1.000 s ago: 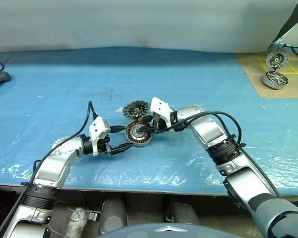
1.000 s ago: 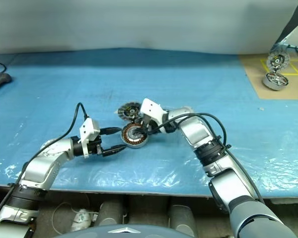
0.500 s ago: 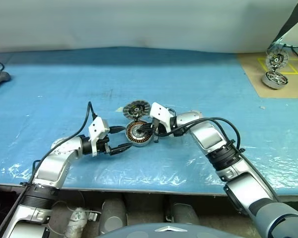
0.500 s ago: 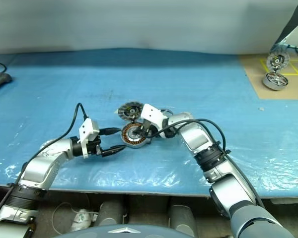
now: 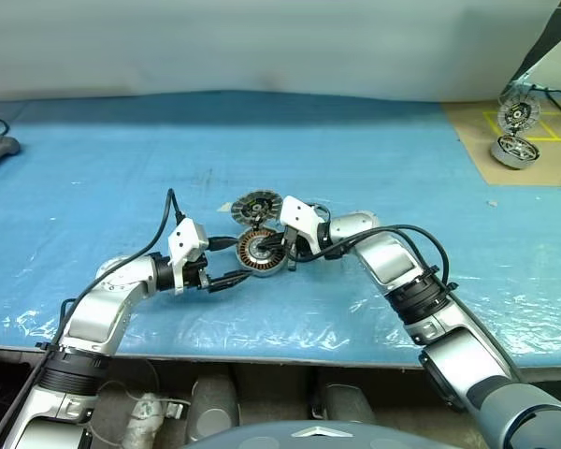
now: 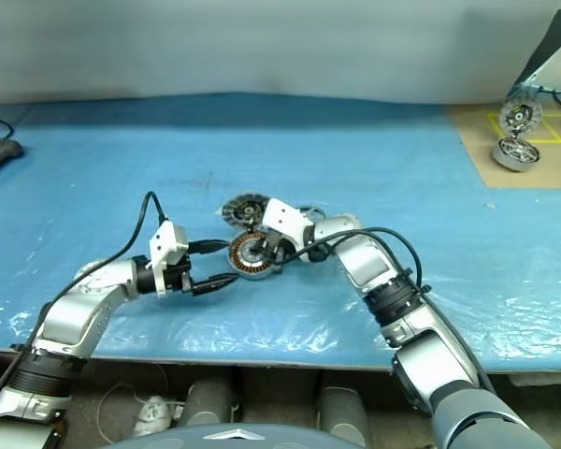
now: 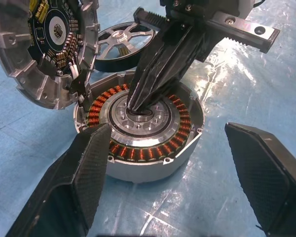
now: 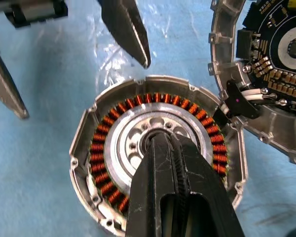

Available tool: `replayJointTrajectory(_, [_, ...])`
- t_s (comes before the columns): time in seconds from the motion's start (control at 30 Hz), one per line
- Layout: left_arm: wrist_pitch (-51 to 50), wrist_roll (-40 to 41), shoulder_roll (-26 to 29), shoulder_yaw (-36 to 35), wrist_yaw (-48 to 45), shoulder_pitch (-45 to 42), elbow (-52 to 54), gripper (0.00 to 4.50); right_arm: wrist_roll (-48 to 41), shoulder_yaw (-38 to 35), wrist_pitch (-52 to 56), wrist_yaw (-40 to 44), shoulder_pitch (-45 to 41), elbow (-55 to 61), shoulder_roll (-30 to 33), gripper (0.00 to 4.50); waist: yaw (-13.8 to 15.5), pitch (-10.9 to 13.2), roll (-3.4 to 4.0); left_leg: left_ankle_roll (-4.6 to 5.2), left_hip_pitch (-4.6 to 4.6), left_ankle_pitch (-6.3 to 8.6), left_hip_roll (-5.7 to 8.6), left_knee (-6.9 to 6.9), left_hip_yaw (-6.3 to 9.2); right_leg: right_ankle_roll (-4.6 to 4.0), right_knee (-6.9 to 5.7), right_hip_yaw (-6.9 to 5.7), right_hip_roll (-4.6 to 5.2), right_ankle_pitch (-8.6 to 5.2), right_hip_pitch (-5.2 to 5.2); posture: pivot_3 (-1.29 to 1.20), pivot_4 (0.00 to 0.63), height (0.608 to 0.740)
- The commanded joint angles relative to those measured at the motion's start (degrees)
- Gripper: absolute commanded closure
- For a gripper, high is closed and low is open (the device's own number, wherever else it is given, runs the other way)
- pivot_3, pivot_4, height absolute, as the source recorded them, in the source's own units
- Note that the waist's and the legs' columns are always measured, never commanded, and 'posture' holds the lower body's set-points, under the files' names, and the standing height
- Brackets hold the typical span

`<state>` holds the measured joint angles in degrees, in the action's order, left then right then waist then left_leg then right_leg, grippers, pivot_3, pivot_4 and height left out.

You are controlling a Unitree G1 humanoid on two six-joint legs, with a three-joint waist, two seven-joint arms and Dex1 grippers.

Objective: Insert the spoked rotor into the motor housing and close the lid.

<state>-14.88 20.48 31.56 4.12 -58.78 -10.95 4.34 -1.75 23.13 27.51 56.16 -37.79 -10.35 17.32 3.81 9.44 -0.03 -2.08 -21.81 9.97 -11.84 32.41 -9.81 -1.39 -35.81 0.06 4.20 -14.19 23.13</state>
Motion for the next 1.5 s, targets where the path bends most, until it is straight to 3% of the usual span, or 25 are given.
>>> replayJointTrajectory(0.03, [1.0,-0.1,-0.2,-0.1,0.2,-0.4,0.7,0.56,-0.8,-1.3,0.1,-0.9,-0.8,-0.9,-0.7,4.46,0.0,0.0,0.0,0.0,-0.07,0.0,0.01,0.0,0.0,0.0,0.03,-0.02,0.0,0.0,0.04,0.0,0.15,0.74])
replayJointTrajectory(0.57, [4.6,-0.2,0.7,-1.0,-3.1,-1.0,-4.5,0.56,1.0,2.9,-1.8,2.4,1.6,1.7,0.8,4.46,0.1,0.0,-0.01,-0.01,-0.04,0.0,0.0,-0.04,0.01,0.01,0.04,-0.04,0.0,0.0,0.03,0.0,0.15,0.74])
replayJointTrajectory(0.77, [1.5,1.1,1.6,-1.5,-2.2,-0.9,-0.2,0.56,-1.4,-1.8,-2.9,-0.2,-0.9,0.4,-2.4,4.46,0.0,0.0,0.0,-0.01,-0.09,0.0,-0.01,-0.05,0.0,0.0,0.03,-0.04,0.0,0.0,0.09,0.0,0.15,0.74])
replayJointTrajectory(1.0, [2.3,2.5,3.5,-3.6,-3.7,1.9,0.8,0.56,-6.6,-4.0,2.4,3.6,-1.8,3.5,-2.1,4.46,0.0,0.0,0.0,0.0,-0.1,0.0,-0.01,-0.06,0.0,0.0,0.05,-0.05,0.0,0.0,0.09,0.0,0.15,0.74])
replayJointTrajectory(1.33, [4.3,2.0,3.3,-3.6,-4.6,2.0,-1.9,0.56,-1.8,2.8,0.8,3.4,0.9,-0.3,-0.2,4.46,0.0,0.0,-0.01,-0.01,-0.09,0.0,0.0,-0.06,0.0,0.0,0.05,-0.04,0.0,0.0,0.08,0.0,0.15,0.74])
replayJointTrajectory(1.5, [6.1,1.6,3.1,-3.5,-5.2,1.9,-4.2,0.56,-1.8,2.1,0.1,3.3,1.6,-2.0,0.4,4.46,0.0,0.0,-0.01,-0.01,-0.02,0.0,0.0,-0.05,0.0,0.0,0.03,-0.04,0.0,0.0,0.03,0.0,0.15,0.74])
